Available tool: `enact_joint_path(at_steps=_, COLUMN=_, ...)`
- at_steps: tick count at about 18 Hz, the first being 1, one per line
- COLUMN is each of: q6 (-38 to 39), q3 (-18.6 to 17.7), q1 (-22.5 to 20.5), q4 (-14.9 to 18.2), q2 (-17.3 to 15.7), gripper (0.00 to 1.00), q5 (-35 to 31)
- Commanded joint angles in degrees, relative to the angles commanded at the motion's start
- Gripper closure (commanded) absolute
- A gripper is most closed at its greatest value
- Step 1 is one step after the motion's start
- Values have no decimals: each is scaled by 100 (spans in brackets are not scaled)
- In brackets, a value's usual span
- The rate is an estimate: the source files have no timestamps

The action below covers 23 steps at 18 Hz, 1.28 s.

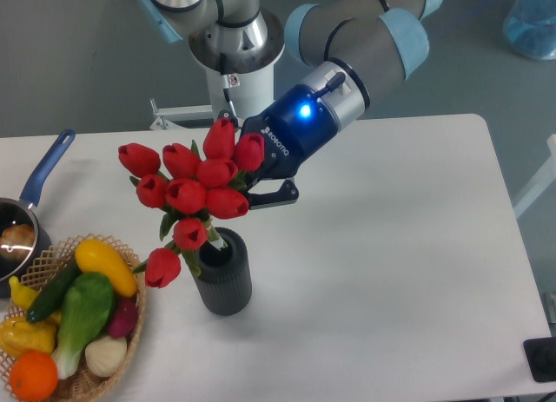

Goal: Insert the flowers into the vase
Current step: 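Push the tulip stems further down into the vase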

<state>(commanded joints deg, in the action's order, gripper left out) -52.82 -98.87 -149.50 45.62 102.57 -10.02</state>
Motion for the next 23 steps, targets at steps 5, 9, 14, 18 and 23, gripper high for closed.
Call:
enact_joint_path(at_steps=5, q6=-18, q3=-27, q1=9, q4=0, q2=9, gripper=100, q5=0)
enact_joint_path(at_steps=9, q6=-44, q3=-36, q1=9, q4=-9, q2=44, gripper=100, q5=-17)
enact_joint_path(at_steps=14, q6=-377, q3=-220, q1=18, q4=-88, q2=97, gripper=100, q5=-88)
enact_joint_path(at_steps=18, q6=-405, q3=-229, q1=44, q4=-88, q2=176, gripper=100, q5=-105)
enact_joint_path(at_steps=23, q6=-448, q3=-281, q1=44, q4=-97, q2=272, gripper=100, q5=-141)
